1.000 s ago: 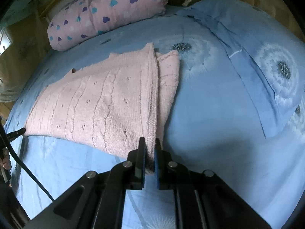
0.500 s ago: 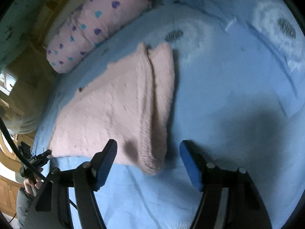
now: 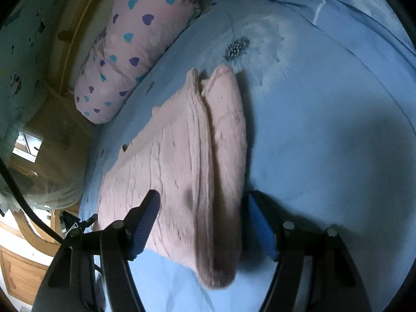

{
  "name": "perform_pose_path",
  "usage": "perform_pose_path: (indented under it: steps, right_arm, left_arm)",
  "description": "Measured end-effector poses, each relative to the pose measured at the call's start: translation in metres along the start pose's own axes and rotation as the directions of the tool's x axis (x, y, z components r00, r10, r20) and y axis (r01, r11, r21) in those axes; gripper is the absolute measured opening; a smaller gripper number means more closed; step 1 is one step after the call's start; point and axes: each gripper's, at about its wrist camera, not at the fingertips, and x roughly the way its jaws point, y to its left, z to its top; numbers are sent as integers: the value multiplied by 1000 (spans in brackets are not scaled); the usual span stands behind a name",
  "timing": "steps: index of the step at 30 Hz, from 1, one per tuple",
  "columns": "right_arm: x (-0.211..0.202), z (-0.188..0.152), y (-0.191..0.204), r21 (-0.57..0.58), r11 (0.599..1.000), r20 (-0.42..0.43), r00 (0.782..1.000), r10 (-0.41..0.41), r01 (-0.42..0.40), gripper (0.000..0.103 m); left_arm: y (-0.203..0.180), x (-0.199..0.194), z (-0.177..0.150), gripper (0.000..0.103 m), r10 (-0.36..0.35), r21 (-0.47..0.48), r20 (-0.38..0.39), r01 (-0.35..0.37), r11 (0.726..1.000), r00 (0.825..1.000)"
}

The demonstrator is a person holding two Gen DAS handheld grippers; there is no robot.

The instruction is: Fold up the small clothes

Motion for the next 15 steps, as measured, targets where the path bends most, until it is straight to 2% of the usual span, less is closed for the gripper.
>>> perform_pose_path:
  steps: [5, 11, 15]
  right_arm:
    - [6, 0, 2, -1, 1000, 5, 1000, 13, -13, 73]
    - [1, -19, 2, 22, 997, -54, 996, 77, -76, 73]
    - [3, -24, 7, 8, 998, -62, 996, 63, -63, 73]
  left_arm:
    - [4, 2, -1, 53, -33, -18, 5, 33, 999, 999]
    - [5, -5, -30, 55, -124, -111, -101, 113, 987, 987]
    - [0, -3, -33, 55, -118, -111, -109, 106, 988, 987]
